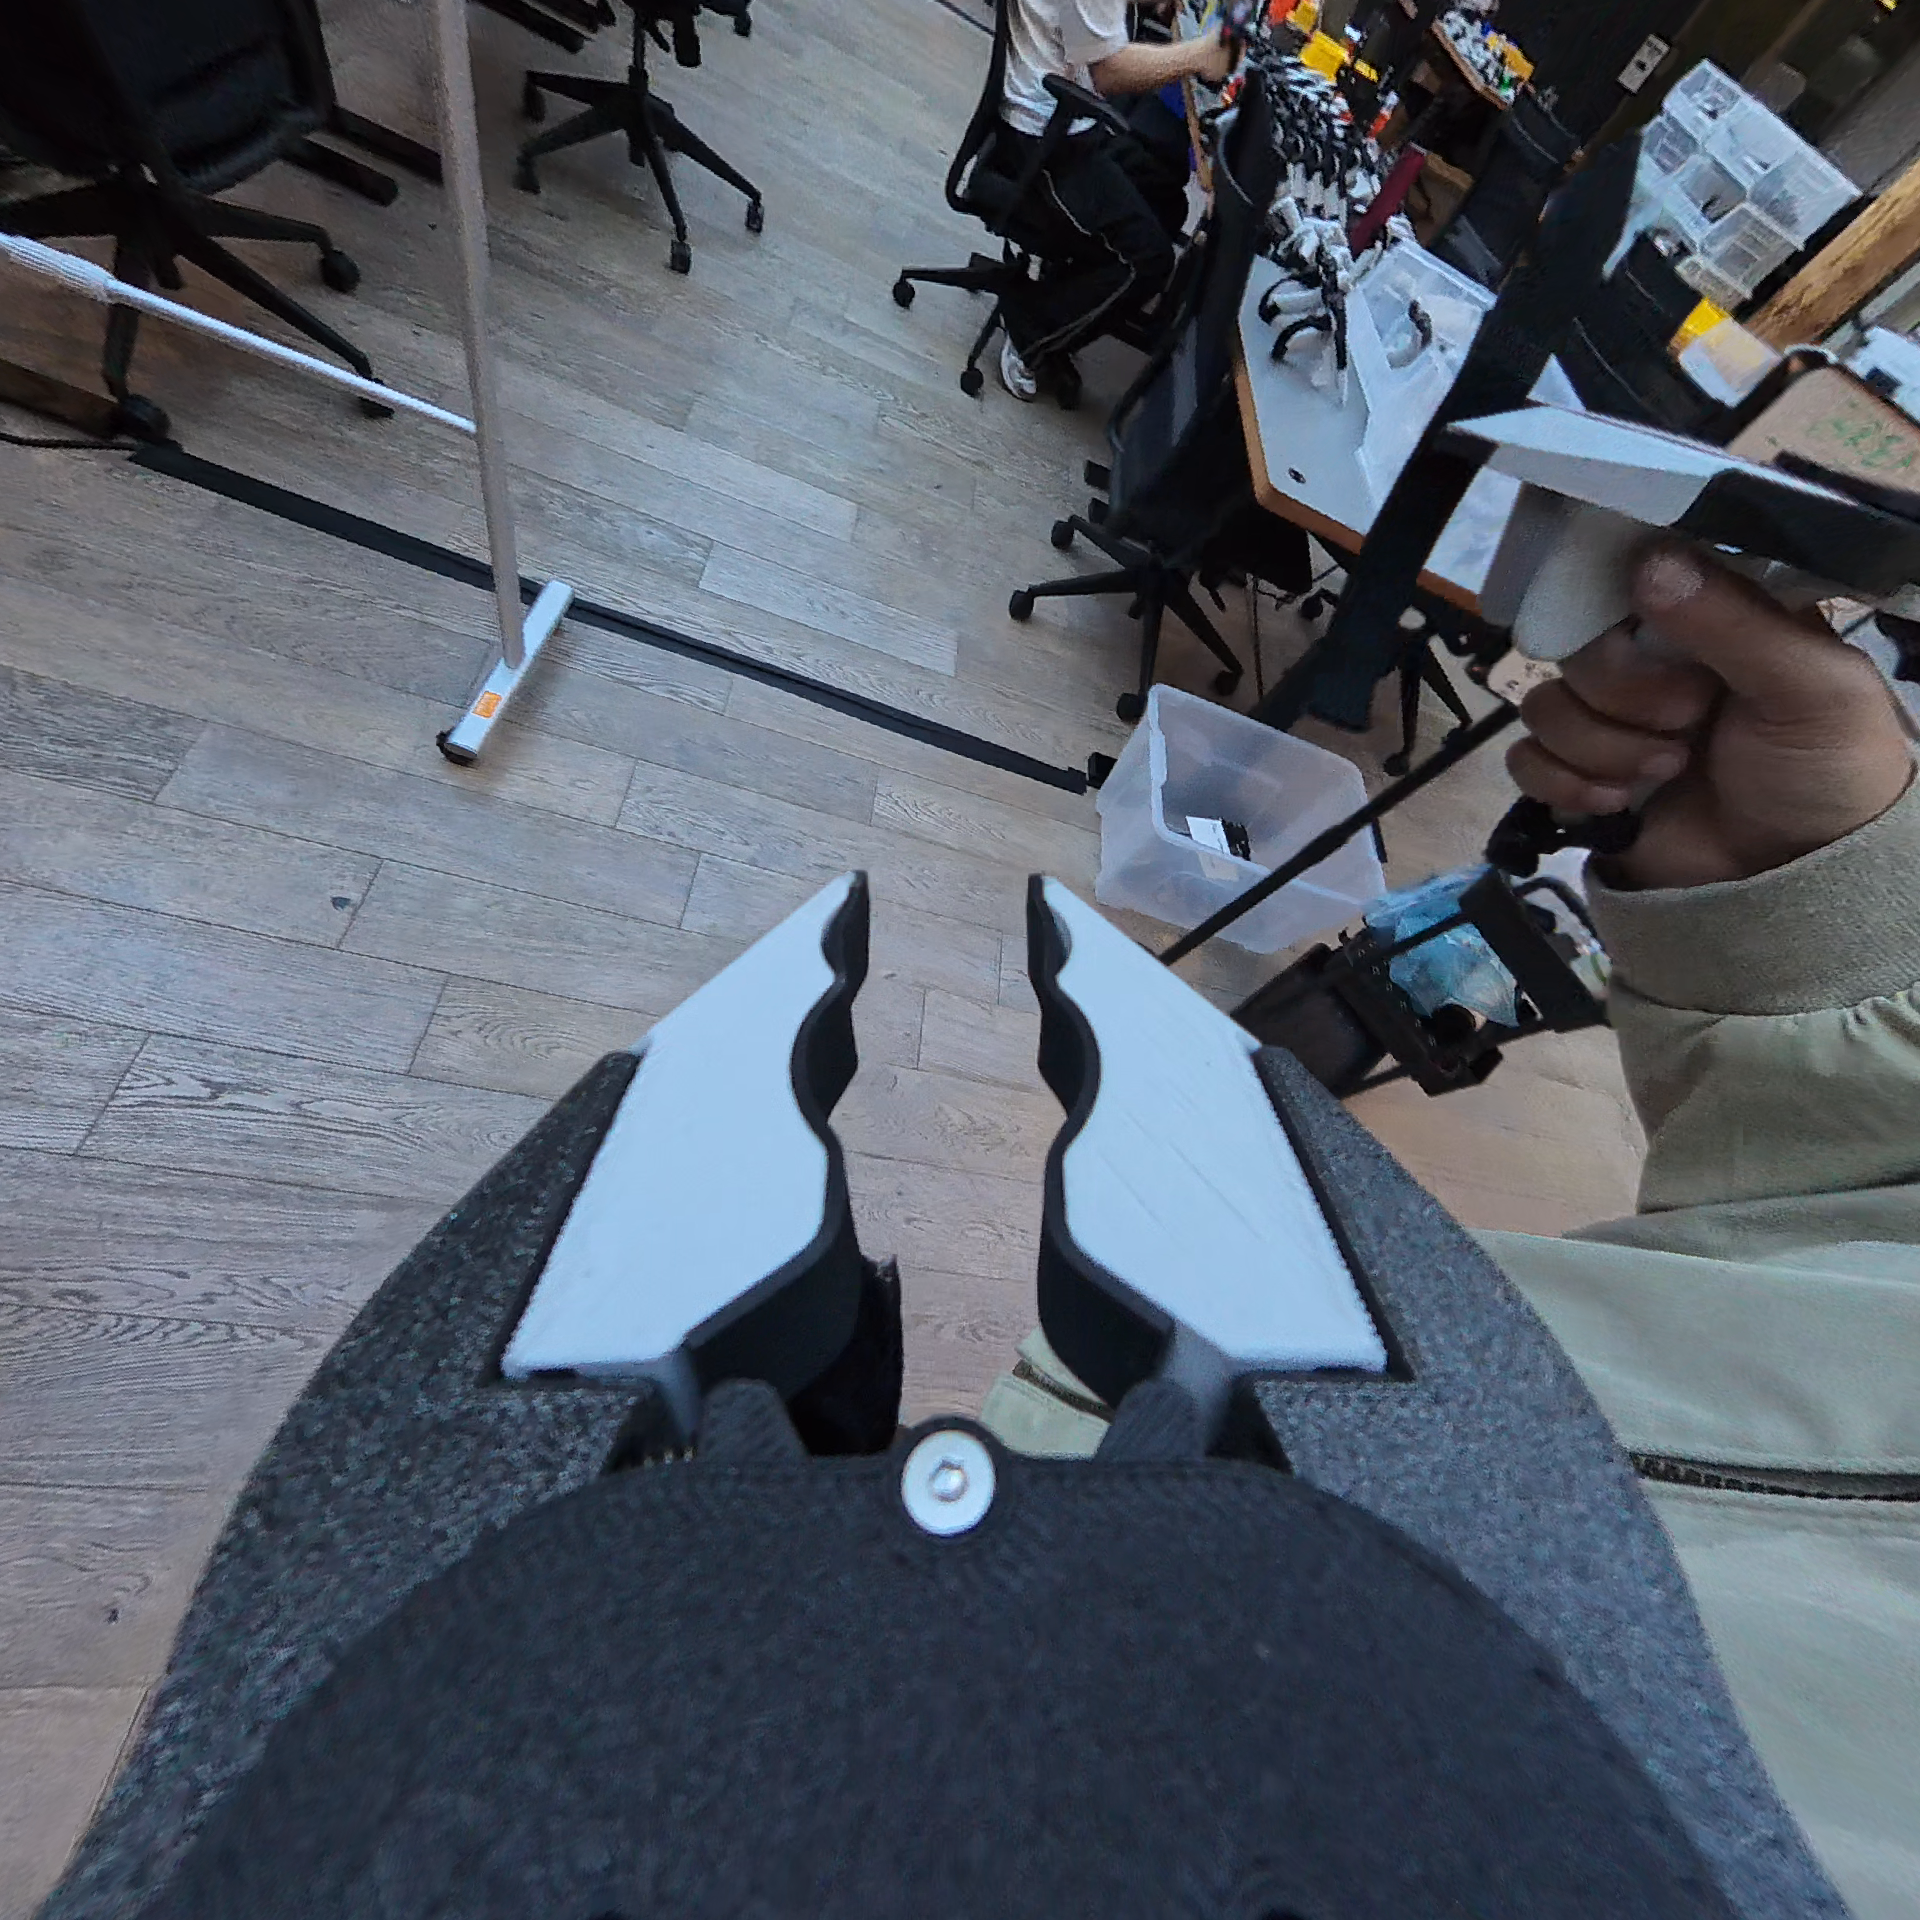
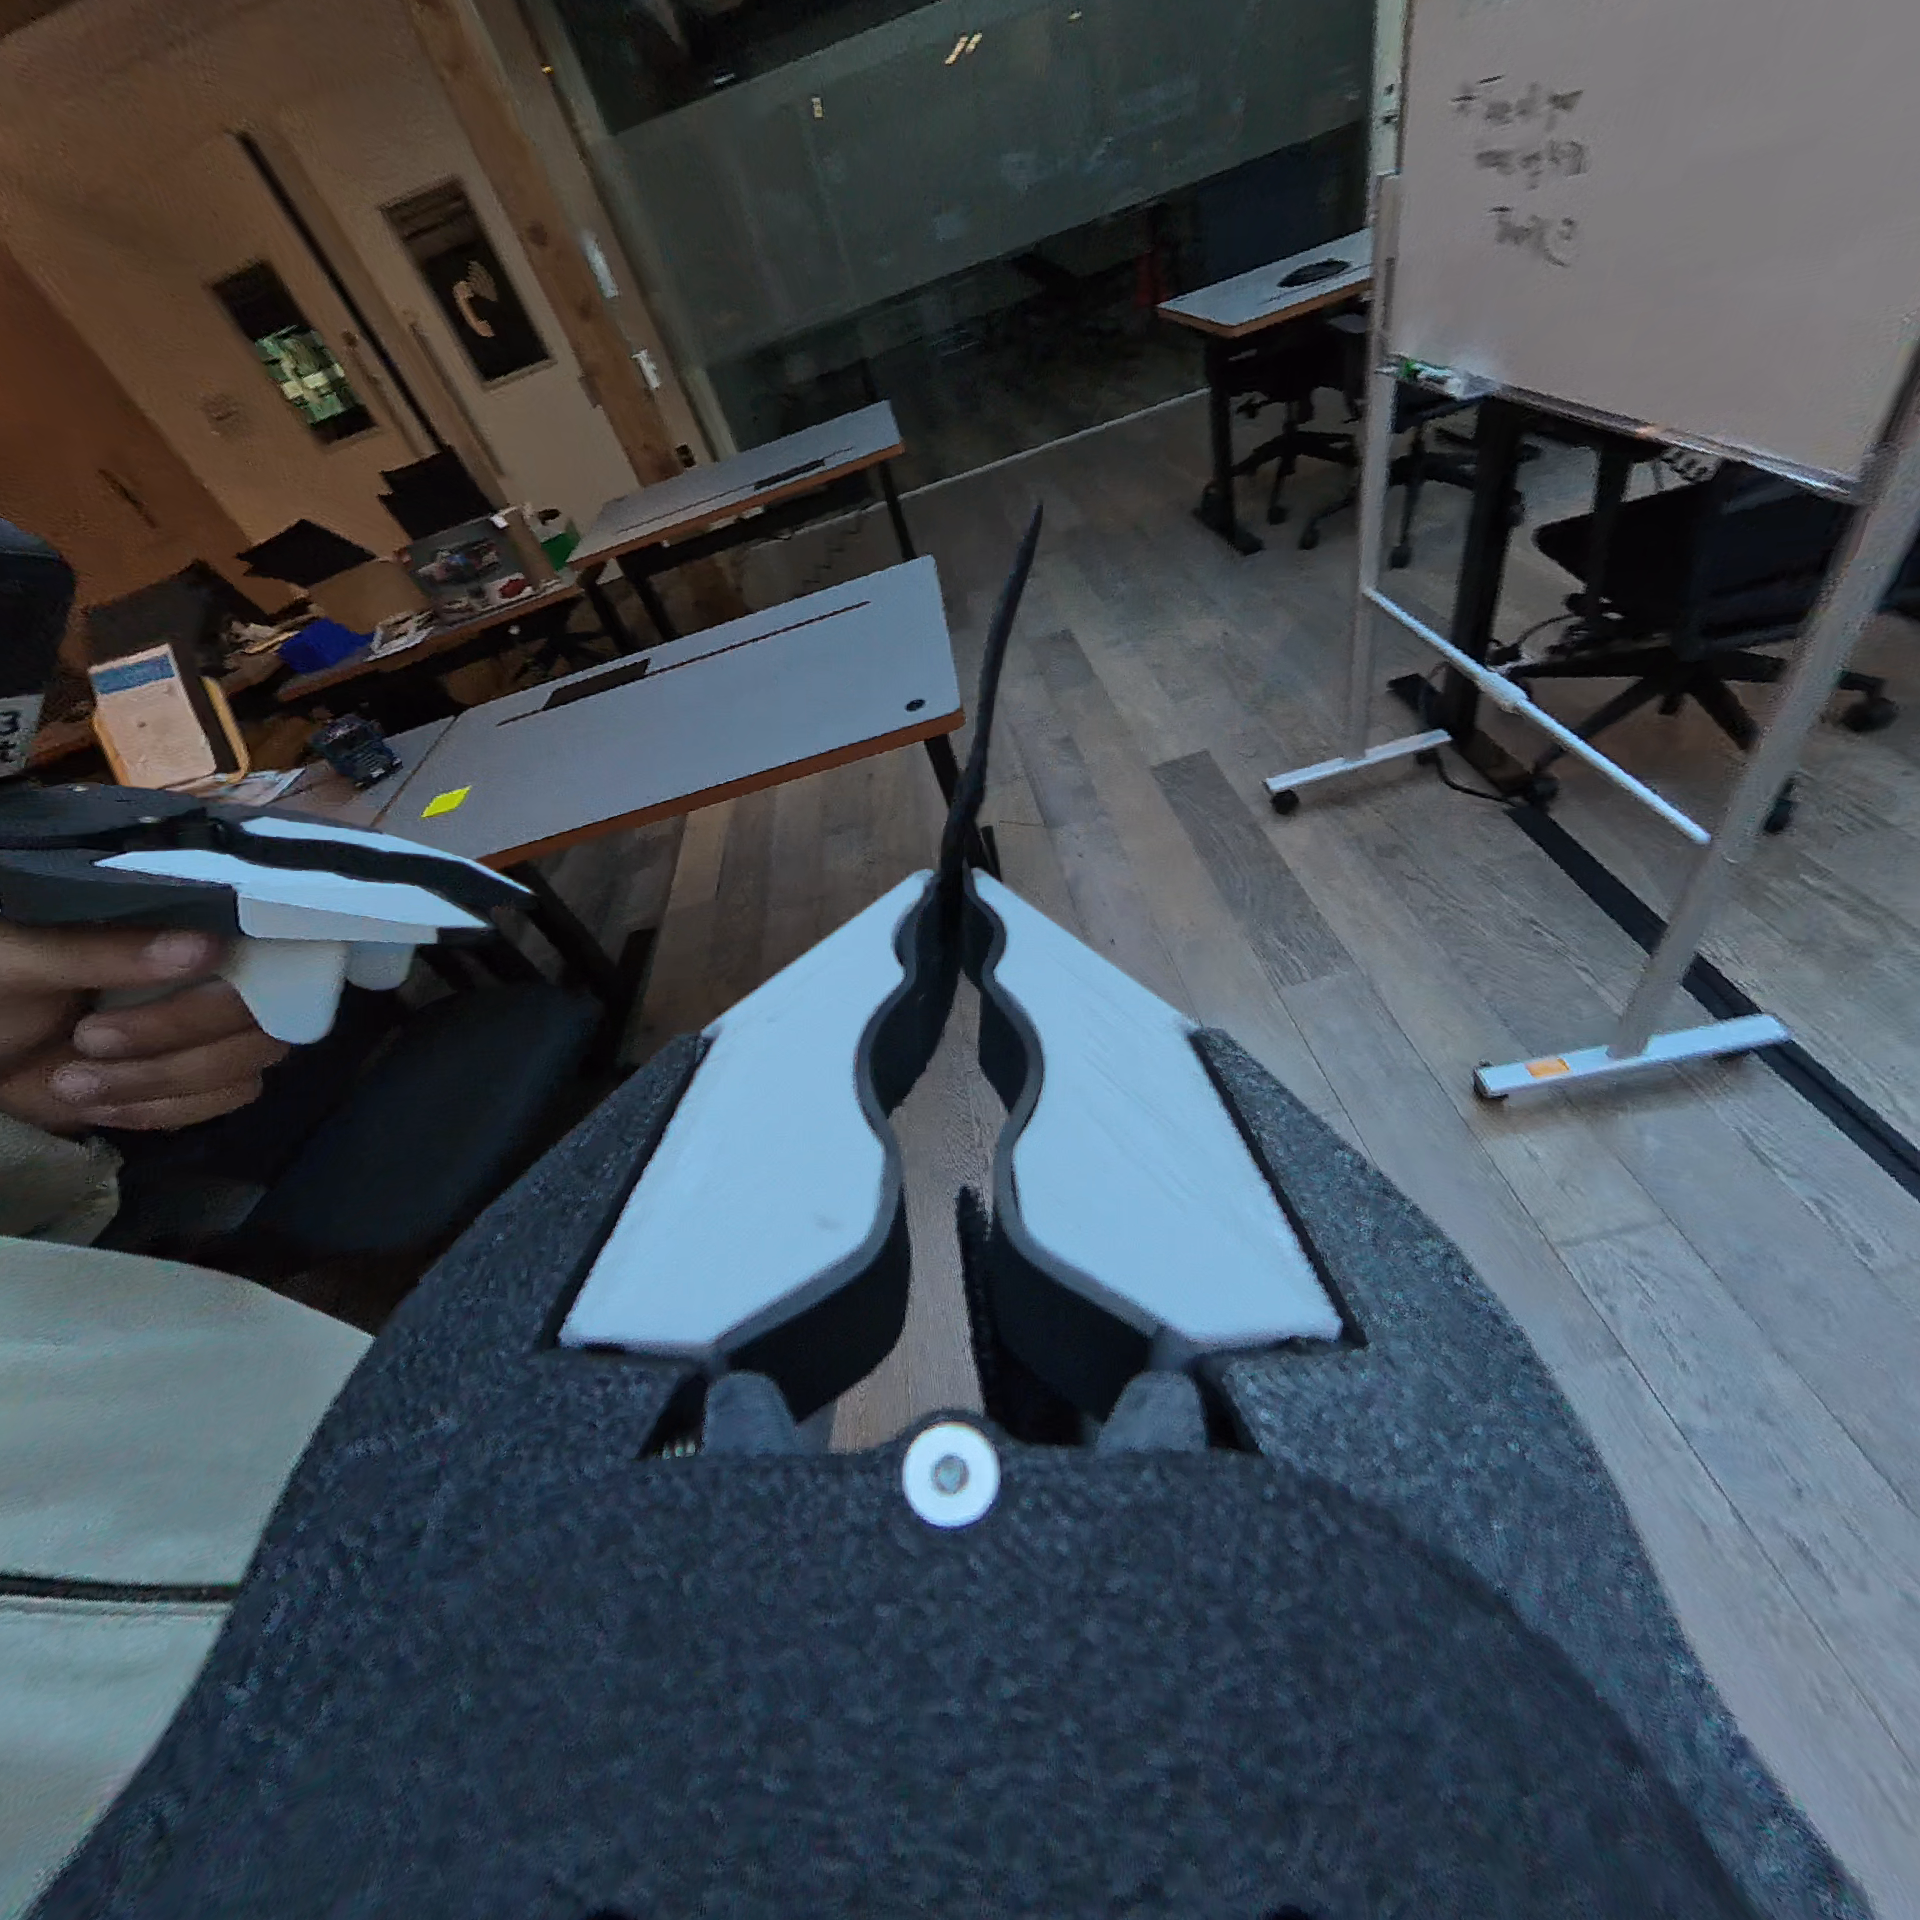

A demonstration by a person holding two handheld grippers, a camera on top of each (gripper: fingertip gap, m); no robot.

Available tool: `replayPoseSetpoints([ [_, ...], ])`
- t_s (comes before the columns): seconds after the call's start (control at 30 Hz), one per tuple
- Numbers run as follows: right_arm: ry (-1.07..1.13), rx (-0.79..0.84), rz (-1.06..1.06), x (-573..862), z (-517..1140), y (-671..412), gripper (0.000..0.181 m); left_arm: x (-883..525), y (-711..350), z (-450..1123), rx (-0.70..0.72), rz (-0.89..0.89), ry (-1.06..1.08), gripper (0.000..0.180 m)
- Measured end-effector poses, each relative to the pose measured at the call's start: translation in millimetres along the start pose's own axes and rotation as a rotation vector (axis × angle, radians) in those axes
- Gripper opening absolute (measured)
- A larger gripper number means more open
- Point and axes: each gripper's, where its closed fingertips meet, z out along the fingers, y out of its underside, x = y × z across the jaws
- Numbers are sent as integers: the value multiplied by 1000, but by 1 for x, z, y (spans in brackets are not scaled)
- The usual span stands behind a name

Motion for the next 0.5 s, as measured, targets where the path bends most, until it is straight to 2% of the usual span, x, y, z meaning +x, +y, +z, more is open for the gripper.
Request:
replayPoseSetpoints([
  [0.33,-223,-94,-100,30,297,-80,1,-237,-139,42,145,-51,-148,29],
  [0.5,-250,-137,-129,70,423,-119,1,-361,-185,36,152,-103,-282,30],
])
